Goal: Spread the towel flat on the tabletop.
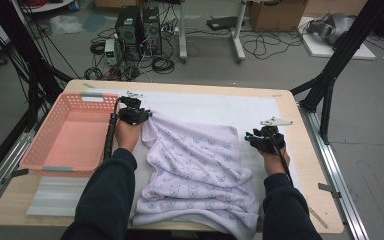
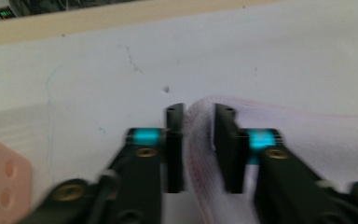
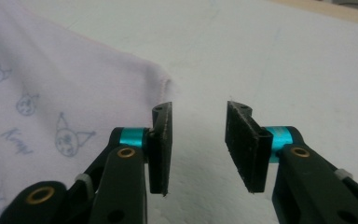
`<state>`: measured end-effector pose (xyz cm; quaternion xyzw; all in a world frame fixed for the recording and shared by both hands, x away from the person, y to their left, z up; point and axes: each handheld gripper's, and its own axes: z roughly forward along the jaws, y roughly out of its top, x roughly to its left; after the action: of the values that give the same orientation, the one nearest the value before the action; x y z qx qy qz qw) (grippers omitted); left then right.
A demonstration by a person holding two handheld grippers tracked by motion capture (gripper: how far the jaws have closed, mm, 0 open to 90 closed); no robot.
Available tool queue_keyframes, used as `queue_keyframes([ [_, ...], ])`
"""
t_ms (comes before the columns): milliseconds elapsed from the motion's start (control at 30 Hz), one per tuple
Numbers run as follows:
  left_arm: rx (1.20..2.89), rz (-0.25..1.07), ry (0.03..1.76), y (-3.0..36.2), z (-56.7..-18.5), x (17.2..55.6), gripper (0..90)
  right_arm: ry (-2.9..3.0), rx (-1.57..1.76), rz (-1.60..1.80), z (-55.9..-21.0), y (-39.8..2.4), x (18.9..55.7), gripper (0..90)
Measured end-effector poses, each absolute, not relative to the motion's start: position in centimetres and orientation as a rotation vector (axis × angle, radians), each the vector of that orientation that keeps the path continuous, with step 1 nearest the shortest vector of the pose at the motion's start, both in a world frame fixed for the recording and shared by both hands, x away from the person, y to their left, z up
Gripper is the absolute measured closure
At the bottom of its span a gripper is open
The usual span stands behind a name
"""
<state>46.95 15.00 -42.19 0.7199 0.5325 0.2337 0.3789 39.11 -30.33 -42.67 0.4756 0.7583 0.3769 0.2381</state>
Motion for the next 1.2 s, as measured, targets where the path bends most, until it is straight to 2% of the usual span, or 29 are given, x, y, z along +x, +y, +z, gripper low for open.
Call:
queue_keyframes([
  [133,1.849,0.534,1.342,14.9,-42.2,46.5,49.1,2.111,1.313,1.036,-43.3,-29.6,39.8,55.6],
  [433,1.897,0.485,1.288,13.9,-41.9,46.0,45.6,2.247,1.322,1.004,-44.6,-26.4,43.2,52.6],
  [467,1.9,0.479,1.289,13.8,-41.9,46.0,45.5,2.234,1.311,1.0,-44.5,-26.2,43.5,56.2],
  [500,1.908,0.478,1.287,13.7,-41.9,46.0,45.5,2.237,1.329,0.996,-44.5,-26.1,43.8,63.7],
  [533,1.917,0.471,1.283,13.6,-41.9,45.9,45.5,2.254,1.317,0.993,-44.3,-26.1,44.2,83.6],
  [600,1.922,0.47,1.279,13.4,-41.8,45.7,45.6,2.295,1.257,0.925,-43.9,-25.9,45.0,86.4],
  [800,1.962,0.463,1.241,12.7,-42.1,44.8,46.6,2.042,1.166,0.808,-42.2,-26.6,46.2,86.3],
  [900,1.972,0.437,1.254,12.5,-42.9,44.5,46.4,1.914,1.203,0.784,-42.0,-27.5,46.3,84.5],
  [967,2.011,0.418,1.258,12.3,-43.3,44.5,44.8,1.926,1.287,0.831,-42.4,-27.9,46.5,72.3],
  [1100,2.054,0.433,1.234,11.3,-43.9,44.6,44.0,1.948,1.322,0.884,-42.2,-28.4,45.7,60.0],
  [1167,2.081,0.475,1.209,11.0,-43.9,44.4,48.0,1.954,1.335,0.93,-41.8,-28.8,45.3,57.4],
  [1200,2.079,0.462,1.195,11.1,-43.8,44.4,58.7,1.954,1.336,0.955,-41.6,-29.0,45.0,56.8],
])
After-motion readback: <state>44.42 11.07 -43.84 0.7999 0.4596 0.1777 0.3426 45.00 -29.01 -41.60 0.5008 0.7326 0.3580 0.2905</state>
